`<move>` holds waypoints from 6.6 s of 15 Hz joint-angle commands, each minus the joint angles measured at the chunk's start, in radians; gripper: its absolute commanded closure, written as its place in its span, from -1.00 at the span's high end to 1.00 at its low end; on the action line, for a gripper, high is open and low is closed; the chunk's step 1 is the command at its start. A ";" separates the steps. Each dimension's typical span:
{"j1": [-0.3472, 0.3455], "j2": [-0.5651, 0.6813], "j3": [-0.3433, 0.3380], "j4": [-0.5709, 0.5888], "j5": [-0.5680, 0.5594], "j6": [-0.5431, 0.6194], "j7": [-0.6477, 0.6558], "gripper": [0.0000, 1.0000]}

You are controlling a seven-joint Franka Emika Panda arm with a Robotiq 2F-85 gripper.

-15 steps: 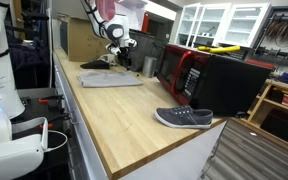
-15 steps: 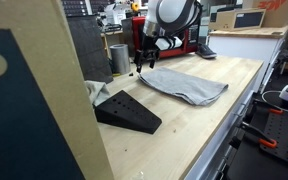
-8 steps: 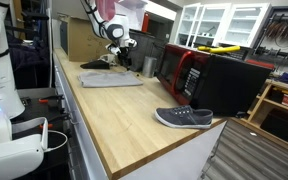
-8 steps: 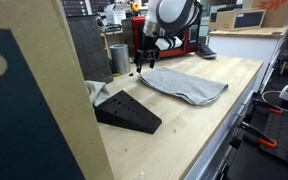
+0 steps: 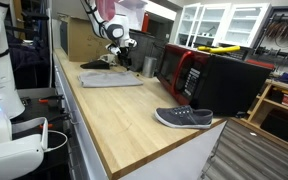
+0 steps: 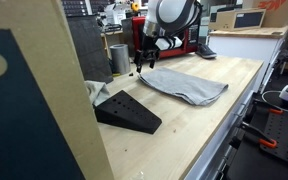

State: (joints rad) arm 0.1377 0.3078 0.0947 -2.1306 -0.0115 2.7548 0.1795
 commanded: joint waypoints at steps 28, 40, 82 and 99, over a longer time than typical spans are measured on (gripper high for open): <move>0.093 0.146 -0.125 0.232 0.069 -0.113 0.339 -0.73; 0.105 0.148 -0.136 0.238 0.043 -0.227 0.380 -0.70; -0.140 -0.028 -0.195 0.182 -0.266 -0.499 -0.120 -0.98; -0.171 -0.059 -0.249 0.185 -0.541 -0.469 -0.098 0.20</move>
State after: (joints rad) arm -0.0412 0.2758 -0.1586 -1.9302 -0.5156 2.2494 0.0642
